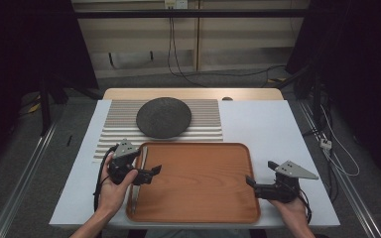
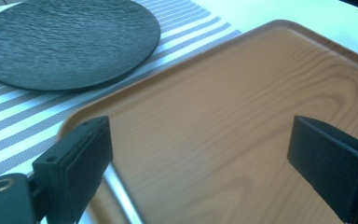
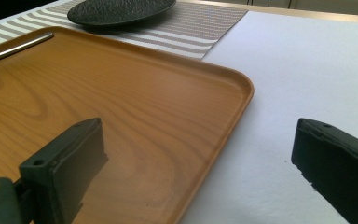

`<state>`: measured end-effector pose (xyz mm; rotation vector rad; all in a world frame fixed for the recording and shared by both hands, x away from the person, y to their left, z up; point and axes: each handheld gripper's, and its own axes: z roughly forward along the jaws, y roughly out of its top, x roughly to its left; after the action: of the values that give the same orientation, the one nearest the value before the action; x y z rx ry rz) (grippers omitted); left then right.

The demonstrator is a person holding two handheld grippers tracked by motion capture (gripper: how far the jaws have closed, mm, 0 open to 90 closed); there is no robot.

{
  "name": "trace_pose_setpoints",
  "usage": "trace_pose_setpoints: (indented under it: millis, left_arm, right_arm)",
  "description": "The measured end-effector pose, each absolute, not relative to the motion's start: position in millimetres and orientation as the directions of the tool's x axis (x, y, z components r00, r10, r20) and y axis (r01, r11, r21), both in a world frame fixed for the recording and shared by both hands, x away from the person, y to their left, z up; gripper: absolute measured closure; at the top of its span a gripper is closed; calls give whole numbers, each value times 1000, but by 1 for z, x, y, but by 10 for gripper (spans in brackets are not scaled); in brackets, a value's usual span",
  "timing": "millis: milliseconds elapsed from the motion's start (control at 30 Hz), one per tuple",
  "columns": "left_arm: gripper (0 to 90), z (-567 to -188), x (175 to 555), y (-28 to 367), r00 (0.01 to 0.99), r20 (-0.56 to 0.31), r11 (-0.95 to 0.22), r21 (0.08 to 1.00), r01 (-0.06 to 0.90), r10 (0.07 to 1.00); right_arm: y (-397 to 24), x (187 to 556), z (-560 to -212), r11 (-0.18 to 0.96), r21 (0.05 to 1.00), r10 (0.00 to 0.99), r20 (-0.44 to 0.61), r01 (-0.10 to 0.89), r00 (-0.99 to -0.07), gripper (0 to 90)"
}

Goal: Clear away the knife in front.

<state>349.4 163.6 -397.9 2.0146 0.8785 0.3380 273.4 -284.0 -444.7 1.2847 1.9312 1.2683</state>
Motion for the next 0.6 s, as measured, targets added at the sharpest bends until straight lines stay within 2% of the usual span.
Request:
trace_pose_setpoints:
  millis: [200, 600]
  left_arm:
    - [62, -403, 342, 179, 673, -38, -349, 832, 431, 739]
    - [61, -418, 332, 204, 626, -42, -309, 843, 440, 778]
  right_arm:
    - [-283, 273, -445, 126, 889, 897, 86, 440, -433, 26]
    - [-283, 273, -445, 124, 889, 898, 89, 441, -431, 26]
